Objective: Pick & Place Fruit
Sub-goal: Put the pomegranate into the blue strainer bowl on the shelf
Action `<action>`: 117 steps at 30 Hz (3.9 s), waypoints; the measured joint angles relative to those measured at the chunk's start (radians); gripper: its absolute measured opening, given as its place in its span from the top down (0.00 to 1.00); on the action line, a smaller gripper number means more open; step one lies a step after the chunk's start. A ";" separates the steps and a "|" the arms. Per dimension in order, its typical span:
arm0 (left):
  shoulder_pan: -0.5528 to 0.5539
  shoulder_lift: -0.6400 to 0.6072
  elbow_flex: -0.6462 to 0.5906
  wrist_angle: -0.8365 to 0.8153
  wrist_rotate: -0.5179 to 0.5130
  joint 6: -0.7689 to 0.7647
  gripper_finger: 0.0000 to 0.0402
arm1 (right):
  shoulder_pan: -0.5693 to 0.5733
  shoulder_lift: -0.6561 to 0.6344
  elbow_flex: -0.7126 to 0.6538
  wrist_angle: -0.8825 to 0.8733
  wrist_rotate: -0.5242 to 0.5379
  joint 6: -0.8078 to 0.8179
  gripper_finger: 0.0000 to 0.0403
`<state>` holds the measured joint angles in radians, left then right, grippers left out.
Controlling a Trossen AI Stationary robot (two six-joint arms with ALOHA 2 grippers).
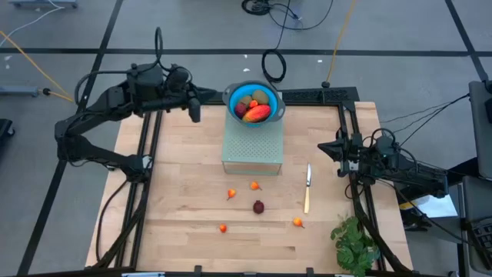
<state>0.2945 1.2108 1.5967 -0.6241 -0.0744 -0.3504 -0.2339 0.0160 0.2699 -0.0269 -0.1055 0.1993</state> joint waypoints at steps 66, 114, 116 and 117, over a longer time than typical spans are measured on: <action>-0.005 -0.808 -0.942 0.389 0.127 0.083 0.99 | 0.114 0.675 0.205 0.601 -0.050 -0.011 1.00; -0.005 -1.186 -1.173 0.308 0.209 0.076 0.99 | 0.681 1.524 1.030 -0.041 0.311 -0.128 0.98; -0.006 -1.186 -1.195 0.345 0.209 0.074 1.00 | 0.682 1.523 1.030 -0.073 0.311 -0.104 0.95; -0.006 -1.186 -1.207 0.363 0.209 0.068 0.99 | 0.682 1.522 1.031 -0.092 0.312 -0.087 0.93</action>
<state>0.2890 0.0246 0.3893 -0.2609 0.1345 -0.2824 0.4477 1.5379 1.3004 -0.1187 0.2062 0.1123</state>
